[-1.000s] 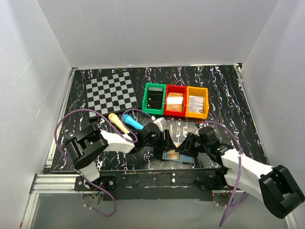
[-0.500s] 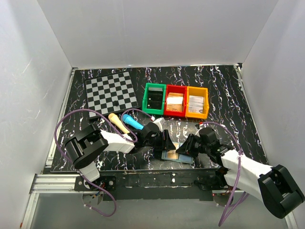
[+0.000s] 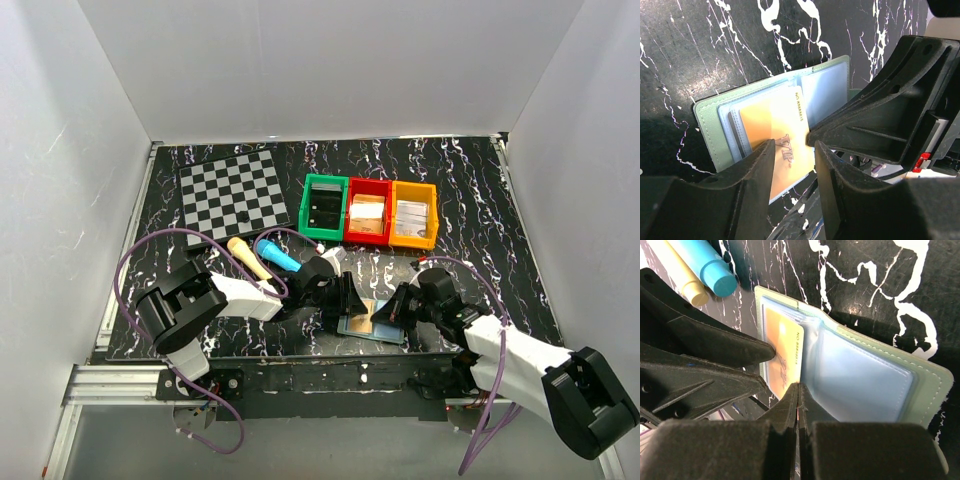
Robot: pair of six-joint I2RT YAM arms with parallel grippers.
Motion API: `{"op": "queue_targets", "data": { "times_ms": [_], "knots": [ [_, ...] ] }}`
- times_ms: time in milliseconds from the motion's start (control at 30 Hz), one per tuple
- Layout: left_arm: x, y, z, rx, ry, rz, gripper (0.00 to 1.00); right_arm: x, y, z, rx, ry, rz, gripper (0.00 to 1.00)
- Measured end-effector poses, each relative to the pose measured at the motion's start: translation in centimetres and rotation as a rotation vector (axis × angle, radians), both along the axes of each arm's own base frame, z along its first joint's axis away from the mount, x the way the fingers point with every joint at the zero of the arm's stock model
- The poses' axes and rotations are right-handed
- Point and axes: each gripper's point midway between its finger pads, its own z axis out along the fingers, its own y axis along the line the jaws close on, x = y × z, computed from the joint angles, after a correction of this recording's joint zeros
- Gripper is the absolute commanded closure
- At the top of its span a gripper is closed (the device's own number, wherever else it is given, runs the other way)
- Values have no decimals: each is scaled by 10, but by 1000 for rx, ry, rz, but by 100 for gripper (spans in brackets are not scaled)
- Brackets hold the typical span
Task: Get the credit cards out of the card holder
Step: Remove the credit card from the card holder.
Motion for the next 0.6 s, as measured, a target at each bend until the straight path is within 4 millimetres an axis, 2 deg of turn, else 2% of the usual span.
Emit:
{"op": "queue_targets", "data": {
  "times_ms": [600],
  "knots": [
    [1, 0, 0, 0, 1, 2, 69, 1, -3, 7, 5, -34, -2, 99]
  ]
}}
